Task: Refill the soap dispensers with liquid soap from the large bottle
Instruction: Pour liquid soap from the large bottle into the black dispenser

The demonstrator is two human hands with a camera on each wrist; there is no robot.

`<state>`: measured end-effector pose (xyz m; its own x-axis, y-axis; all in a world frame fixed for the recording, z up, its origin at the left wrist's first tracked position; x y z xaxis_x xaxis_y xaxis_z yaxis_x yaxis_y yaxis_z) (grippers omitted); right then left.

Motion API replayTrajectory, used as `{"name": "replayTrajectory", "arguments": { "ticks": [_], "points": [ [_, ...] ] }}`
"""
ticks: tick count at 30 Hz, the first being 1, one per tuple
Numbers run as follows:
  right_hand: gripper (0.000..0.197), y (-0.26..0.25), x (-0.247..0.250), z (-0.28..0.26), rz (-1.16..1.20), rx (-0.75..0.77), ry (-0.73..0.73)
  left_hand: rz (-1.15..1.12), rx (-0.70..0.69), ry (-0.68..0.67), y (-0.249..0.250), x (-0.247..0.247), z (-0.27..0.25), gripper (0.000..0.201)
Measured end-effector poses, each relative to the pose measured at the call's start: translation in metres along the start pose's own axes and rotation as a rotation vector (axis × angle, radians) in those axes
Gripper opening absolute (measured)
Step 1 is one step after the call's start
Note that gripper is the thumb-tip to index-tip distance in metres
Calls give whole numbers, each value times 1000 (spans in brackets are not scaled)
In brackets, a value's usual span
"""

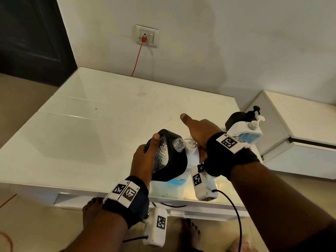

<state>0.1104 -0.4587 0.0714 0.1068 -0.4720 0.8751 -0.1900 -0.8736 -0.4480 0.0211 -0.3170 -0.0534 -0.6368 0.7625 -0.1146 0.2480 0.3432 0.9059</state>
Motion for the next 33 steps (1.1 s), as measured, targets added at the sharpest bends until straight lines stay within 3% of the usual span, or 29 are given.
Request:
{"name": "replayTrajectory", "arguments": {
  "ticks": [7, 14, 26, 33],
  "points": [
    [67, 6, -4, 3, -103, -4, 78, 13, -27, 6, -2, 1, 2, 112],
    [82, -4, 12, -10, 66, -5, -73, -3, -6, 5, -3, 0, 4, 116],
    [66, 5, -3, 3, -105, -1, 79, 4, -26, -9, -2, 1, 3, 105],
    [87, -6, 9, -10, 24, 23, -67, -16, -4, -21, -3, 1, 3, 114]
  ]
}}
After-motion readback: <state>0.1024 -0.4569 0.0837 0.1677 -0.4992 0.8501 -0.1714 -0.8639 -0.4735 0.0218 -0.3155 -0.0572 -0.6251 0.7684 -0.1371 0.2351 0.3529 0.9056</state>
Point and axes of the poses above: each hand's wrist, its own z-axis towards the middle knuckle, its own x-axis out of the back of the hand, y = z × x, the point moved 3 cm from there along z, towards the middle knuckle, and after that the axes turned 15 degrees about y, right-handed, at the moved point
